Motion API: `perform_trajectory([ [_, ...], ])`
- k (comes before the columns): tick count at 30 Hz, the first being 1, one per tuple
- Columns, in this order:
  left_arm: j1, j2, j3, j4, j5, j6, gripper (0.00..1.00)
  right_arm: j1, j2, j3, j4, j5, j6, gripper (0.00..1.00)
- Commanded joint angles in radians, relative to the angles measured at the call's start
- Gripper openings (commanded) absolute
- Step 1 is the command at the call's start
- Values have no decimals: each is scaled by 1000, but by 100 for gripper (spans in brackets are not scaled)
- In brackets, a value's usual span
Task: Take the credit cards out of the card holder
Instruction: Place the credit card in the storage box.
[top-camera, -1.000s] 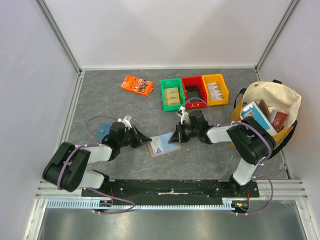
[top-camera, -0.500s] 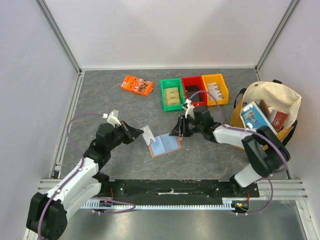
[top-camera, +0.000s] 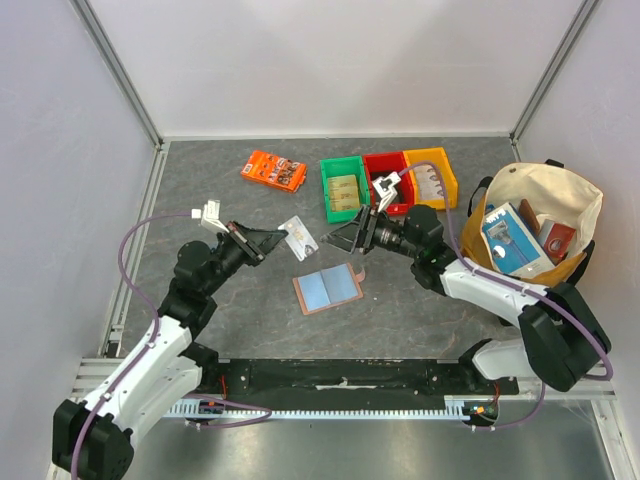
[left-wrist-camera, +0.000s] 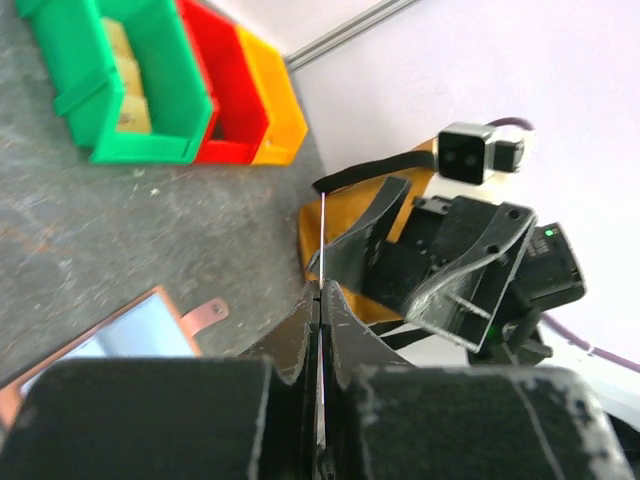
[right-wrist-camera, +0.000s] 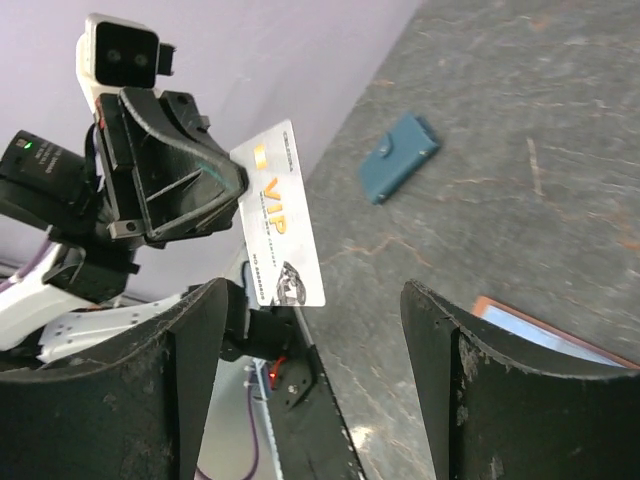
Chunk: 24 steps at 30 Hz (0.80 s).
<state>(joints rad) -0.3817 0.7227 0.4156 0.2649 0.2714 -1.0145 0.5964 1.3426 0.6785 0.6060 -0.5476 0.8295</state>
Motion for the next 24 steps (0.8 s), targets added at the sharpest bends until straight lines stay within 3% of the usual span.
perform_trajectory([
  [1, 3, -9, 48, 161, 26, -65, 2, 43, 16, 0, 159, -5, 85, 77],
  [9, 1, -11, 42, 232, 29, -79, 2, 106, 108, 6, 373, -25, 194, 64],
  [11, 3, -6, 40, 240, 34, -84, 2, 109, 122, 9, 411, -28, 210, 53],
  [17, 3, 9, 25, 243, 83, -82, 2, 109, 116, 13, 416, -34, 189, 2],
  [19, 3, 7, 25, 214, 104, -58, 6, 106, 96, 15, 373, -31, 154, 0],
  [24, 4, 36, 119, -22, 193, 115, 32, 94, 46, 68, 117, -75, -33, 0],
])
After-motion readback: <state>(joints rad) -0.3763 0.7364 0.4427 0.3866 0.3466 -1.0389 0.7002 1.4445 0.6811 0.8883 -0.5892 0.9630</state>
